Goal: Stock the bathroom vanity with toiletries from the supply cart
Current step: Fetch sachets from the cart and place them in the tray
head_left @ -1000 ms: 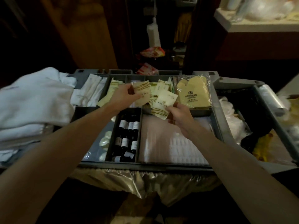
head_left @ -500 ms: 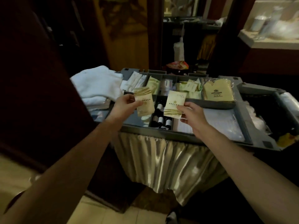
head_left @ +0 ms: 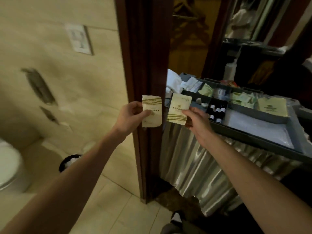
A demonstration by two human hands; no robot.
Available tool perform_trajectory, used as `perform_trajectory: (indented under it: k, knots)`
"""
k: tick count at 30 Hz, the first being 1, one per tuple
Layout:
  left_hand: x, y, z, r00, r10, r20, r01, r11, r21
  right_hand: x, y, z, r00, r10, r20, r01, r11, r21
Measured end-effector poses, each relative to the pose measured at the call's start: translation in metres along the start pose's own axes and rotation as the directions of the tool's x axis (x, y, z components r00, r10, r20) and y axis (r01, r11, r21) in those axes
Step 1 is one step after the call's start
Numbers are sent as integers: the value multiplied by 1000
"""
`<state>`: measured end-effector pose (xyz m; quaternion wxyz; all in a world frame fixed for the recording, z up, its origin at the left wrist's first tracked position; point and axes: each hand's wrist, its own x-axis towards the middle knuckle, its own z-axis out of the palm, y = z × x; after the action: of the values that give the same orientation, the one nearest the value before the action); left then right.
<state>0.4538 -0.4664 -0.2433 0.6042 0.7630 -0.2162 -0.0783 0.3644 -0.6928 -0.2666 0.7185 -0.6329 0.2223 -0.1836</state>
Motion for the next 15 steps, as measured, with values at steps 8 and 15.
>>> perform_trajectory:
  k: [8,15]
  knots:
    - [-75,-28,-114,936,-67,-346,76,997,13,-40,11,112,921,38,388,-9,997,-77]
    - [-157,-54,-210,748,-200,-633,234,972,-30,-69,35,243,775,127,619,-49,989,-142]
